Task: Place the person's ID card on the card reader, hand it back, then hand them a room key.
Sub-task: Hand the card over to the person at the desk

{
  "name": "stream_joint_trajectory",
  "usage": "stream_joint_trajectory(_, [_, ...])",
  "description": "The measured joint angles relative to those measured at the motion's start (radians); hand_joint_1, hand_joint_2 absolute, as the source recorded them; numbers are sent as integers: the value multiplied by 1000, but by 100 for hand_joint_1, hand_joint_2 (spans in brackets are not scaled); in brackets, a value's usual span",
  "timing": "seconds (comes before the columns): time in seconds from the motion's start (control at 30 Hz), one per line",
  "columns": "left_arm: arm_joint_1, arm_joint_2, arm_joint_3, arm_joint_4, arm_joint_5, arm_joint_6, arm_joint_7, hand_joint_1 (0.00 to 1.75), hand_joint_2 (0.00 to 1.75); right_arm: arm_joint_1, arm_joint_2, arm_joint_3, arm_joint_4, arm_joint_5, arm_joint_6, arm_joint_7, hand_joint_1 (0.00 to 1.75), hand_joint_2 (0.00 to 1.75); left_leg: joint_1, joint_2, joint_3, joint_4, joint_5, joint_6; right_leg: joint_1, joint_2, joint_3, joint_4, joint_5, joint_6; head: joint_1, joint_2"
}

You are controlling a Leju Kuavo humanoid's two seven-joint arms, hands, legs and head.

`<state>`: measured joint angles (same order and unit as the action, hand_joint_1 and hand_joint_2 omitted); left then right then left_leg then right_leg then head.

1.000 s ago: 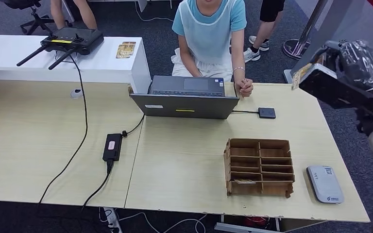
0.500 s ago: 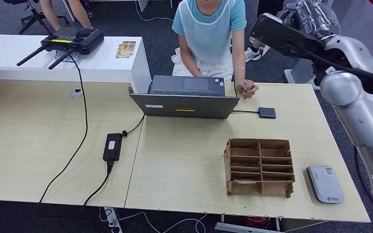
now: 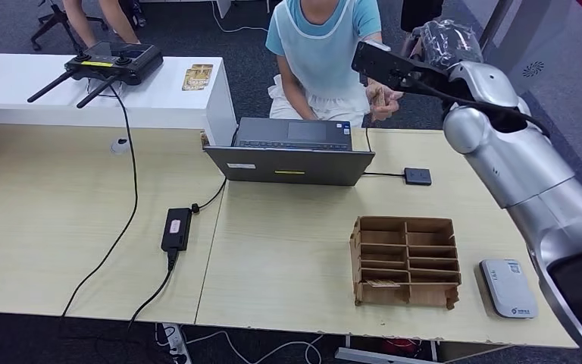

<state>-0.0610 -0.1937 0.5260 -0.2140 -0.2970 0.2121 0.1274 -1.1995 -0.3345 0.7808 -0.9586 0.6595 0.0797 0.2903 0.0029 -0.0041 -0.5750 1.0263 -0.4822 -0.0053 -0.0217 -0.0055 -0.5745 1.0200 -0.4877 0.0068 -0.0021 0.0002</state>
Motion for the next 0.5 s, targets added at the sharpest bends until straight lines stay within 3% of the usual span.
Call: stream_joint_trajectory(0.5, [0,0,-12,2,-4,-1,0,0,0,-4,31,27,76,1,-8,1,175,175,0,0,0,0,0,0,0,0,0,0,0,0,0,0])
